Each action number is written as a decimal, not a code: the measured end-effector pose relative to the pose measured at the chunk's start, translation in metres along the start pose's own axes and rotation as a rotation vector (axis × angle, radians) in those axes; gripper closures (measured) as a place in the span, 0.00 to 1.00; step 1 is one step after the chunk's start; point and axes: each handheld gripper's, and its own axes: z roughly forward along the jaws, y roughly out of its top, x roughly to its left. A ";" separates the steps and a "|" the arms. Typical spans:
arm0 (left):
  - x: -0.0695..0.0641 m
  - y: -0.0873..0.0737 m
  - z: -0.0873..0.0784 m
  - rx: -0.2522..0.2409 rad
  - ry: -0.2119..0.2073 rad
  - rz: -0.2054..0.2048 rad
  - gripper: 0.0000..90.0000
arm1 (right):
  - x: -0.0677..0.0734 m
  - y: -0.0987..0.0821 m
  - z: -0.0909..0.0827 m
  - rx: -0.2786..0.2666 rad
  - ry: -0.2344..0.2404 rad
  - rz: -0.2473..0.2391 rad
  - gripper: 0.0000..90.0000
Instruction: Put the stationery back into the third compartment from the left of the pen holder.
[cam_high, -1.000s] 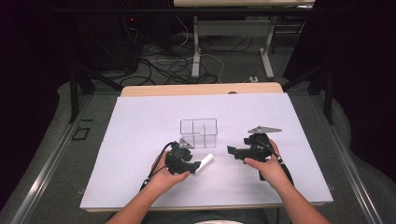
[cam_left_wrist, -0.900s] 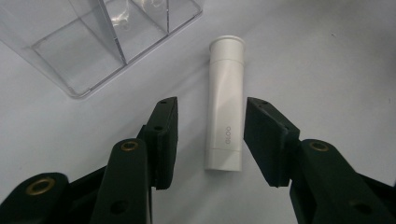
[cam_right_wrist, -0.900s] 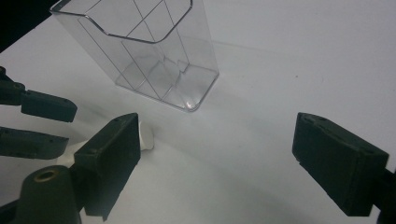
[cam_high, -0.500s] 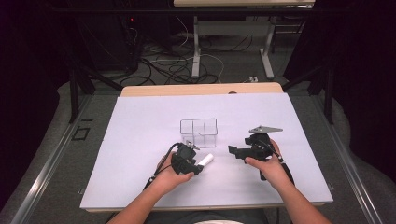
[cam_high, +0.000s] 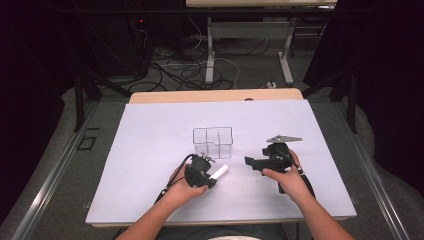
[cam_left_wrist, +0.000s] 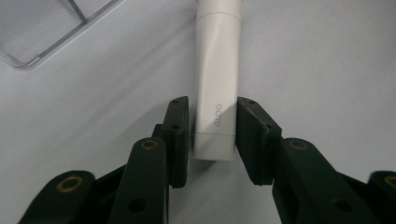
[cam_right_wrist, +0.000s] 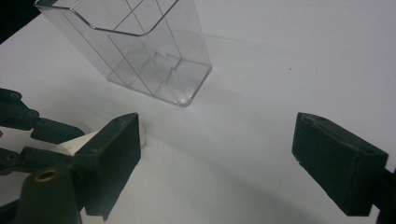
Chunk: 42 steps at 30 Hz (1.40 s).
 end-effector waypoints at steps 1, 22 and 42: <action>0.000 0.000 0.000 0.002 -0.002 -0.001 0.75 | 0.000 0.000 0.000 0.000 0.000 0.000 0.17; -0.003 0.006 0.001 0.061 0.017 0.048 0.79 | -0.001 -0.001 0.002 0.001 0.000 -0.002 0.17; -0.003 0.004 -0.004 -0.002 0.005 0.050 0.79 | 0.003 0.001 -0.003 -0.015 0.012 0.008 0.17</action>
